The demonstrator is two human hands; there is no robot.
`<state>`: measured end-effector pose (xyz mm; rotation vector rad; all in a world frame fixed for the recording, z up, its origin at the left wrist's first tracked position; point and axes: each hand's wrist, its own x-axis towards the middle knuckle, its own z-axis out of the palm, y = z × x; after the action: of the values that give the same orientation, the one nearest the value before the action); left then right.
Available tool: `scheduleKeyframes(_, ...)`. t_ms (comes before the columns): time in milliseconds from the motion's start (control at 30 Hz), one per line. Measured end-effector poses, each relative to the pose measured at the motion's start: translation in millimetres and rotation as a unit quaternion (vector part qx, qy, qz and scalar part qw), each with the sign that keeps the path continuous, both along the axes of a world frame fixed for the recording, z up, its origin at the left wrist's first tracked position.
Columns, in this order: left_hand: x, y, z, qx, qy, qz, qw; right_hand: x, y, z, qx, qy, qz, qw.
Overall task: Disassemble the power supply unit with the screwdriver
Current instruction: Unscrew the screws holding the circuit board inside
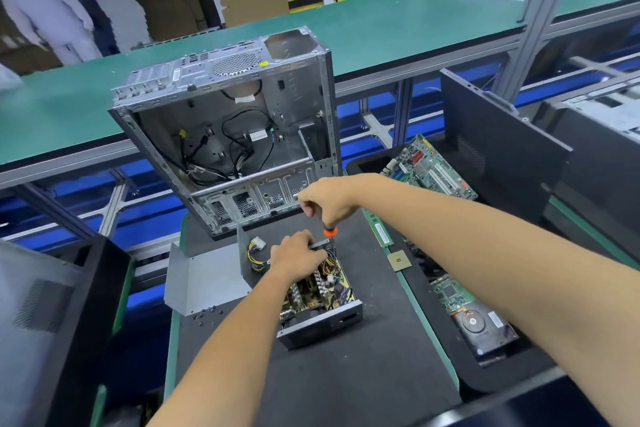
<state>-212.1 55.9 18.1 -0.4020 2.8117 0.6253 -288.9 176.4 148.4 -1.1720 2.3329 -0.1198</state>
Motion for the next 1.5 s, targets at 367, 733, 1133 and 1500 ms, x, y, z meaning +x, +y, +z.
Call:
scheduleKeyframes(367,0.8,0.3,1.7,0.008,0.009,0.001,1.000,-3.1,-13.0,-0.5,0.072,0.057,0.034,0.995)
scheduleKeyframes(733,-1.1,1.4,0.7,0.000,0.011,-0.001,1.000,4.8,-3.3,1.0,0.181,0.165,0.066,0.967)
scheduleKeyframes(1133,-5.3,11.9,-5.8,-0.061,0.043,0.047,0.996,-7.9,4.2,-3.9,-0.014,-0.006,0.020,1.000)
scheduleKeyframes(1500,-8.2,13.5,-5.0,-0.038,0.024,0.073,0.996,-8.3,-6.0,4.1,0.058,0.036,0.036,0.997)
